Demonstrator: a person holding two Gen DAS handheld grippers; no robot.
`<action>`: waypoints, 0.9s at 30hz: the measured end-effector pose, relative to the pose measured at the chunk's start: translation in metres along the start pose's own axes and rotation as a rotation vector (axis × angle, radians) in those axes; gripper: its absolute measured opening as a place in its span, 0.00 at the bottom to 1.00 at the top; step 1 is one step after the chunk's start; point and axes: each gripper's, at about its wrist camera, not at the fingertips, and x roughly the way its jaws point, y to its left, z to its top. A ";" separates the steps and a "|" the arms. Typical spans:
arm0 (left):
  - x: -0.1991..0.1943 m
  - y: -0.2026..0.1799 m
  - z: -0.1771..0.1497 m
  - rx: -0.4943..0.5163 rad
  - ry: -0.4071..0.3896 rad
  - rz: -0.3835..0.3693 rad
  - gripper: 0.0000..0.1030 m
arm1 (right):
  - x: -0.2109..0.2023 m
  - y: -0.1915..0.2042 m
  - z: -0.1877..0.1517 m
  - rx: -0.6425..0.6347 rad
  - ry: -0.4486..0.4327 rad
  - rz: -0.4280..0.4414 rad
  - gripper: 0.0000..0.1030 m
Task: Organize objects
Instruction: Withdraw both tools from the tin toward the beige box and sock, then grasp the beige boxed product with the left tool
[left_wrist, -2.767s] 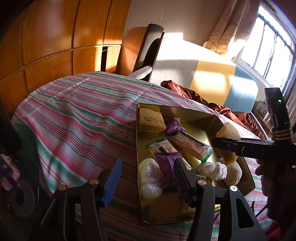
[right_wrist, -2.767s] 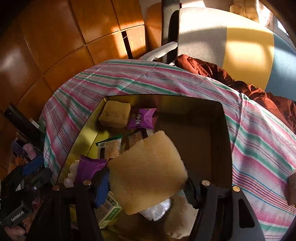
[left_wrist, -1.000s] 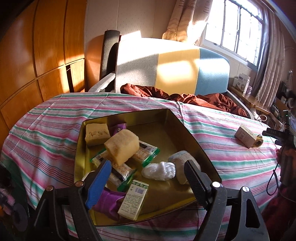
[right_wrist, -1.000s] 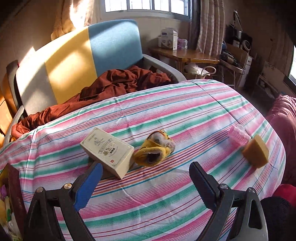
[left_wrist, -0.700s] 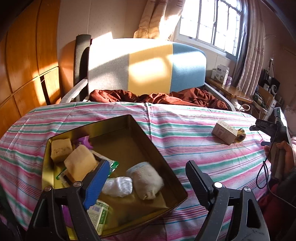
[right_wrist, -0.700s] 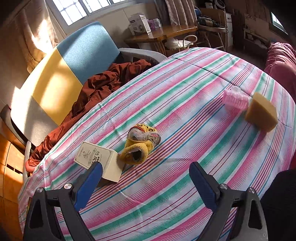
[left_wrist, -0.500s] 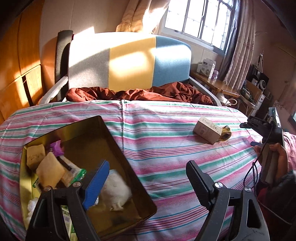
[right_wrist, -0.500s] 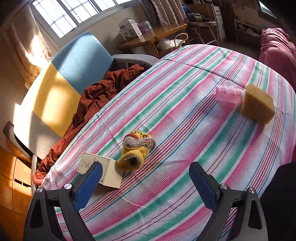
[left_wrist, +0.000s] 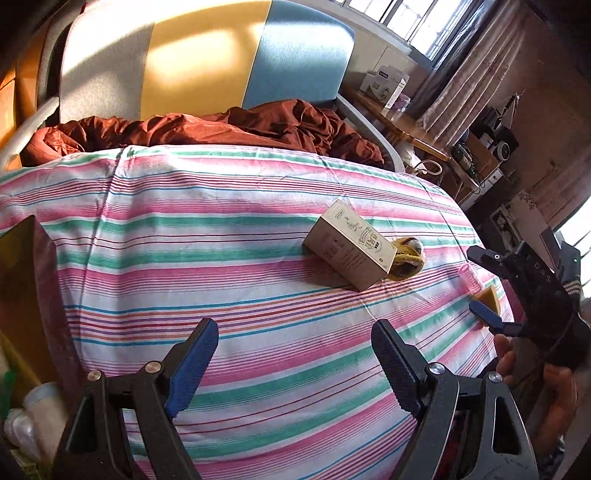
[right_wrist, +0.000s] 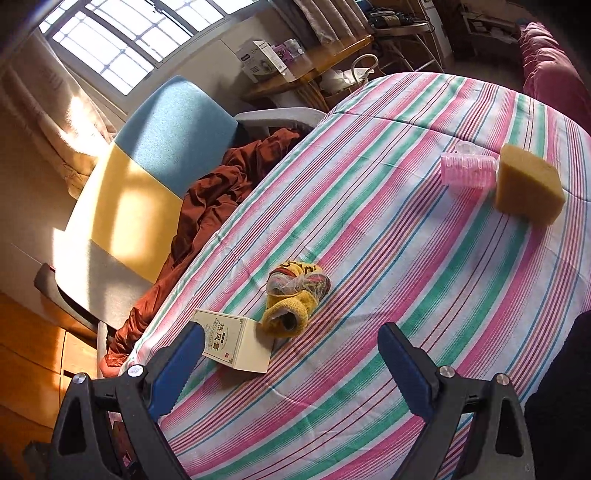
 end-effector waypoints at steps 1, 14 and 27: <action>0.010 -0.003 0.005 -0.011 0.016 -0.003 0.83 | -0.001 -0.001 0.001 0.007 -0.005 0.011 0.94; 0.127 -0.046 0.076 -0.184 0.138 -0.012 1.00 | -0.001 -0.006 0.002 0.044 0.014 0.091 0.94; 0.151 -0.056 0.080 -0.111 0.141 0.036 0.75 | 0.004 -0.008 0.003 0.047 0.039 0.093 0.94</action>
